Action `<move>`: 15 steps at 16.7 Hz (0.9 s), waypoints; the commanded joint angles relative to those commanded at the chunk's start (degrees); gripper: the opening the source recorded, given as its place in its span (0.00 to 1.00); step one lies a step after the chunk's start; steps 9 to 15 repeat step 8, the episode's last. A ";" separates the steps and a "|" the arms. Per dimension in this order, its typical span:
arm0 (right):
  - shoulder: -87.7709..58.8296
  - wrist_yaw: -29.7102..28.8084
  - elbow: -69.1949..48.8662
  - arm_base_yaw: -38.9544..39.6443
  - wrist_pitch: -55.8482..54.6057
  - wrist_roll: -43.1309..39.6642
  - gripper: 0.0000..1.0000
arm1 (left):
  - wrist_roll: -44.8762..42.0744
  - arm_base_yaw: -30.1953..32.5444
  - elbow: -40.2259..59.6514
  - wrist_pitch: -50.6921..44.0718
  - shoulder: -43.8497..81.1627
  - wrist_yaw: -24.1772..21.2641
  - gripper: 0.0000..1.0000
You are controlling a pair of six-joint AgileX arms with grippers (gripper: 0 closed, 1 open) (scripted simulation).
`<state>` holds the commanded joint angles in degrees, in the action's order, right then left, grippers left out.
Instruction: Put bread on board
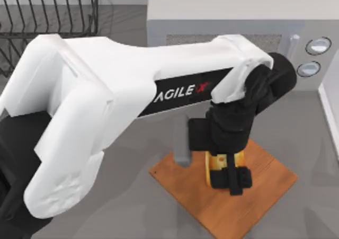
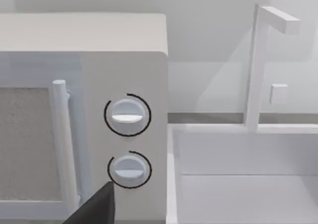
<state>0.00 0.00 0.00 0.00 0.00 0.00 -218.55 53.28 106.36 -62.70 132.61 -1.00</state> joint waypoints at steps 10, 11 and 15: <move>0.00 0.00 0.00 0.00 0.00 0.00 1.00 | 0.00 0.00 0.00 0.00 0.00 0.00 1.00; 0.00 0.00 0.00 0.00 0.00 0.00 1.00 | 0.00 0.00 0.00 0.00 0.00 0.00 1.00; 0.00 0.00 0.00 0.00 0.00 0.00 1.00 | 0.00 0.00 0.00 0.00 0.00 0.00 1.00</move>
